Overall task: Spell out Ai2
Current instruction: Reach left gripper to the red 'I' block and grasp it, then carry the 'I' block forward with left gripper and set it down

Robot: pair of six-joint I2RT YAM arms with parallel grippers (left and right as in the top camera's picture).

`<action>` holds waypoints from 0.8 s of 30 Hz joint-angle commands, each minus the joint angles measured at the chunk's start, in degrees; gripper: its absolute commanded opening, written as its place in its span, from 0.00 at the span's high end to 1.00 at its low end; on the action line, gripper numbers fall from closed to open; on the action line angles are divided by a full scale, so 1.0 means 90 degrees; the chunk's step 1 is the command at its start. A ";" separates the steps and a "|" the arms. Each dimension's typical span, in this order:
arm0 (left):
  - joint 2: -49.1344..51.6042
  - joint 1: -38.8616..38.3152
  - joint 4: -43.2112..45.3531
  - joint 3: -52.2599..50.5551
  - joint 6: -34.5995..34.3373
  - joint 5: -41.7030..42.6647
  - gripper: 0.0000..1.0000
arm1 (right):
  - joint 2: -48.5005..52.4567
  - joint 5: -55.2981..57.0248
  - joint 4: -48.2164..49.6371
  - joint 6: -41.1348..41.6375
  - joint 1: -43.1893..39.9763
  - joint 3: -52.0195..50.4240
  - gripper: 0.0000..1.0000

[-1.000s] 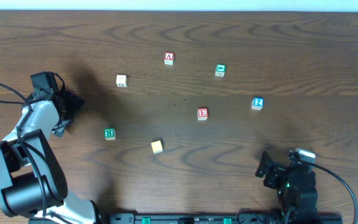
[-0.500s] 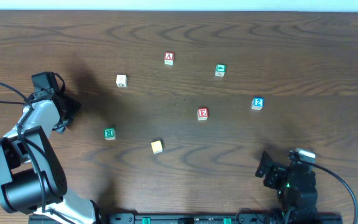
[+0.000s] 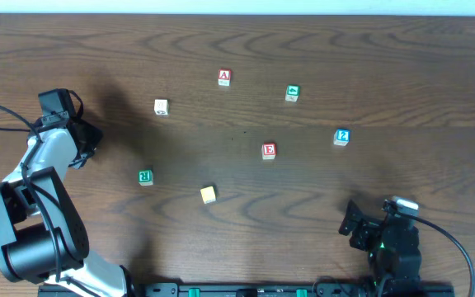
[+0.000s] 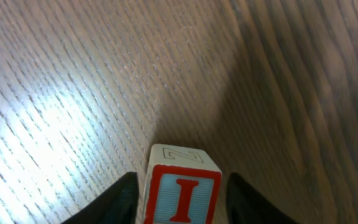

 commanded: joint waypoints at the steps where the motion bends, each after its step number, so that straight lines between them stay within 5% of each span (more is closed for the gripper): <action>1: 0.0107 0.0015 -0.0022 0.0112 0.0022 -0.0095 0.57 | -0.0034 0.0024 -0.0010 0.0083 -0.0044 -0.0063 0.01; 8: 0.0107 0.0015 -0.0168 0.0112 0.0022 -0.0085 0.72 | -0.0034 0.0024 -0.0010 0.0083 -0.0044 -0.0063 0.01; 13: 0.0107 0.0015 -0.0221 0.0114 0.0034 0.0199 0.74 | -0.0034 0.0022 -0.0010 0.0083 -0.0044 -0.0063 0.01; 20: -0.0036 0.0002 -0.0799 0.0578 0.0663 0.0270 0.93 | -0.0034 0.0022 -0.0010 0.0083 -0.0044 -0.0063 0.01; 24: -0.0243 -0.0085 -0.1430 0.1154 0.1042 0.0401 0.94 | -0.0034 0.0024 -0.0010 0.0083 -0.0044 -0.0063 0.01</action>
